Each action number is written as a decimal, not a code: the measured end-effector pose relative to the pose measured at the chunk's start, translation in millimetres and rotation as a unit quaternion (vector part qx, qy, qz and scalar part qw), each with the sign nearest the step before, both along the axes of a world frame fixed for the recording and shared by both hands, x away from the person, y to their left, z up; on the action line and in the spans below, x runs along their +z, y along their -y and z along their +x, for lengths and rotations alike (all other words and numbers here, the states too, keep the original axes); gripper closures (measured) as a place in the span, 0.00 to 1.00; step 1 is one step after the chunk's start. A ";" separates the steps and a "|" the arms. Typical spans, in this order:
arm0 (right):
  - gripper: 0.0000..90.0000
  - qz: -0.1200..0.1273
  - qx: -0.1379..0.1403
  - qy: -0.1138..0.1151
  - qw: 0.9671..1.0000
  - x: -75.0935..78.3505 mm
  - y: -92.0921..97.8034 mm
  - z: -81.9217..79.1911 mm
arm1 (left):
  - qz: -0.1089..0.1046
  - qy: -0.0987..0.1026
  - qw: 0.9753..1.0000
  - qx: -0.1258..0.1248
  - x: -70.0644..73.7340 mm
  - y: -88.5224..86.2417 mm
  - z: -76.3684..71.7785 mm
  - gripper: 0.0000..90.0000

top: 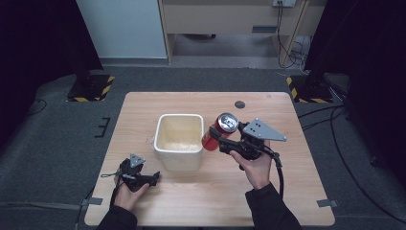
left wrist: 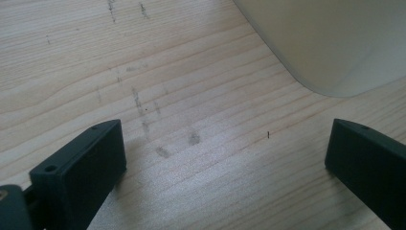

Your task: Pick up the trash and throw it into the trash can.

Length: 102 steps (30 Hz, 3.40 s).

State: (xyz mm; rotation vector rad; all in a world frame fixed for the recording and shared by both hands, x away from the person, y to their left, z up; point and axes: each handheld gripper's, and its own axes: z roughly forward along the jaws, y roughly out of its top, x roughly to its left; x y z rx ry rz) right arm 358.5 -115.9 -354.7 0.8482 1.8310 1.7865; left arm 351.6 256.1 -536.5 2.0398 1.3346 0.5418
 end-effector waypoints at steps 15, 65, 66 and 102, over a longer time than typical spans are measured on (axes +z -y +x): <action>0.37 -0.012 0.003 0.000 1.000 7.3 -31.4 19.7 | 0.000 0.000 1.000 0.000 0.0 0.0 0.0 0.00; 0.35 -0.096 0.010 -0.062 0.993 -73.3 -91.4 49.4 | 0.000 0.000 1.000 0.000 0.0 0.0 0.0 0.00; 0.35 -0.099 0.010 -0.062 0.993 -74.6 -91.9 49.2 | 0.000 0.000 1.000 0.000 0.0 0.0 0.0 0.00; 0.22 -0.029 -0.032 -0.048 0.998 -26.1 -16.1 35.0 | 0.000 0.000 1.000 0.000 0.0 0.0 0.0 0.00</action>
